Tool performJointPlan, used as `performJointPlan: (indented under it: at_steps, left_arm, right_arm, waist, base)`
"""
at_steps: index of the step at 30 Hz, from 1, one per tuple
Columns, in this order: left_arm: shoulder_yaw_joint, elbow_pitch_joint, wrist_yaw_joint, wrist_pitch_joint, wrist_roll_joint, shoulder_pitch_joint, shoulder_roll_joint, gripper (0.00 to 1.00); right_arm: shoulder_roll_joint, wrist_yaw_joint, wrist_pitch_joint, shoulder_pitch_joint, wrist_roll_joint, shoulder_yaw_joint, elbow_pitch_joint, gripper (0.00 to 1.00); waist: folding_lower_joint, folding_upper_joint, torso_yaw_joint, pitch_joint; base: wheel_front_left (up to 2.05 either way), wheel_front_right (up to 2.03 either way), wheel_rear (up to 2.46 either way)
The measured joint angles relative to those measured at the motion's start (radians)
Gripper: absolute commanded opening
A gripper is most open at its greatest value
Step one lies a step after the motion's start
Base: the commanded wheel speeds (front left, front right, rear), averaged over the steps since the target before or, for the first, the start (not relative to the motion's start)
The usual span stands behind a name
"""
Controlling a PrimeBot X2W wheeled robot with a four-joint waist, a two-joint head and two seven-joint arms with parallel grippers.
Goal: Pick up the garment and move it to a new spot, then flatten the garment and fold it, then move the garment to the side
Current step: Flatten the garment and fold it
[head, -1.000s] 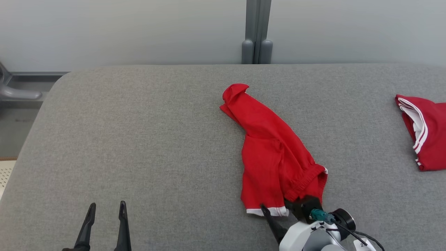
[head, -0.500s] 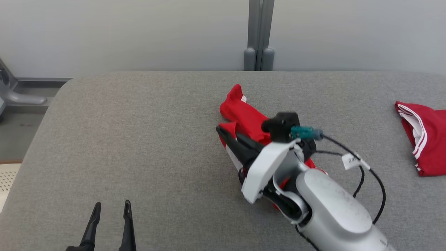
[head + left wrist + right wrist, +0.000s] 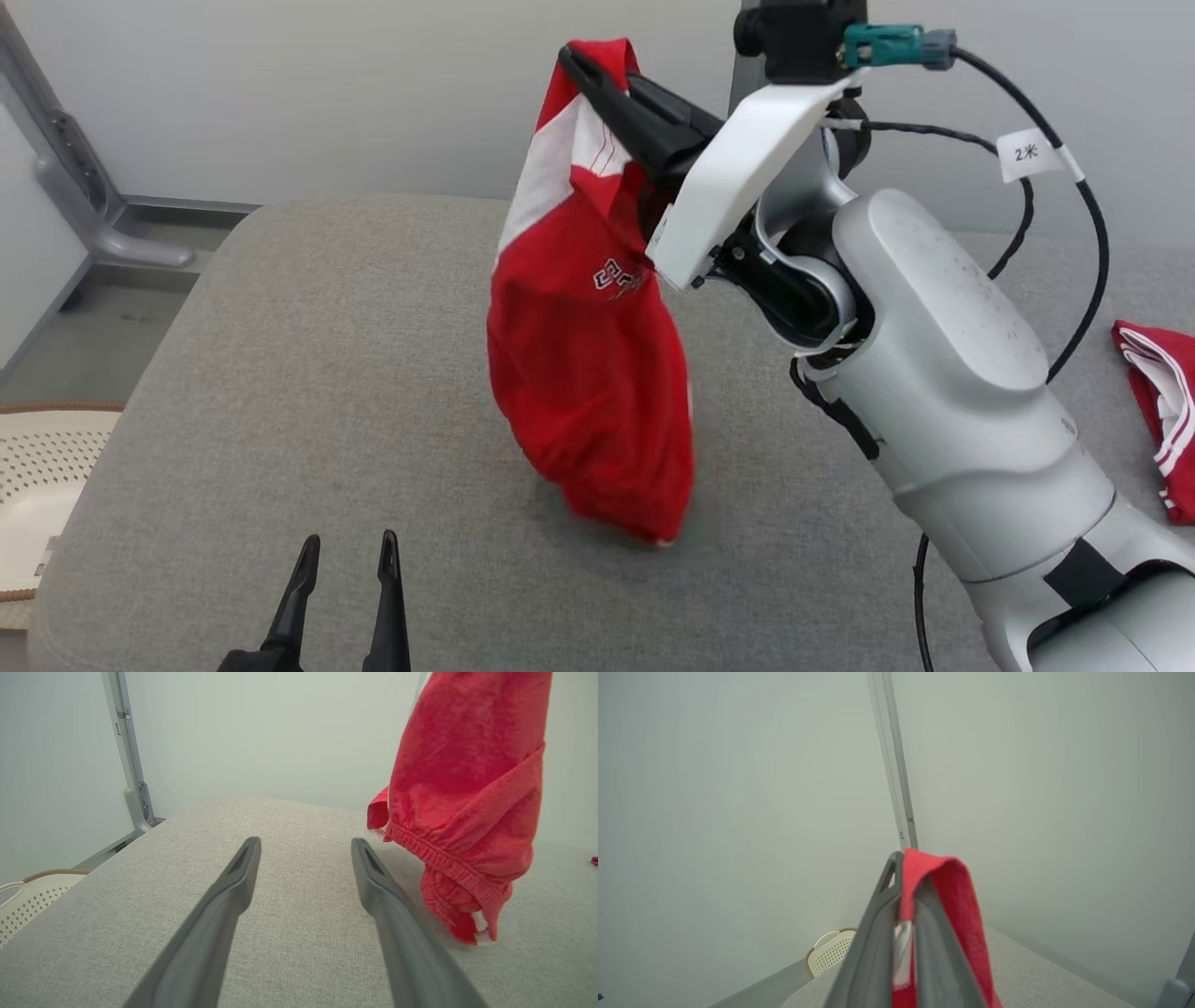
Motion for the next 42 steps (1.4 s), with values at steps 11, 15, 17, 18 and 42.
performJointPlan:
  at_steps: [11,15,17,18,42]
  left_arm:
    - [0.009,-0.031,0.027,0.000,-0.019,0.027,0.000,1.00]
    - [0.018,-0.034,0.026,0.000,-0.019,0.026,0.000,1.00]
    - [0.019,-0.036,0.024,0.000,-0.018,0.023,0.000,1.00]
    - [0.019,-0.036,0.020,0.000,-0.018,0.020,0.000,1.00]
    - [0.020,-0.013,-0.017,0.000,0.010,-0.020,0.000,1.00]
  right_arm:
    - [-0.073,0.000,0.075,0.317,-0.030,-0.155,-0.076,0.00]
    - [-0.132,-0.001,0.143,0.537,-0.043,-0.269,-0.170,0.00]
    - [-0.154,-0.001,0.186,0.621,-0.042,-0.314,-0.207,0.00]
    - [-0.164,-0.001,0.208,0.659,-0.040,-0.332,-0.225,0.00]
    - [-0.310,0.000,-0.072,0.701,-0.408,-0.446,0.096,1.00]
  waist:
    - [0.0000,0.0000,-0.040,-0.014]
    - [0.0000,0.0000,-0.079,-0.007]
    - [0.0000,0.0000,-0.098,-0.001]
    - [0.0000,0.0000,-0.108,0.003]
    - [0.0000,0.0000,-0.184,0.055]
  base:
    - [0.00,0.00,0.00]
    - [0.00,0.00,0.00]
    - [0.00,0.00,0.00]
    - [0.00,0.00,0.00]
    - [0.00,0.00,0.00]
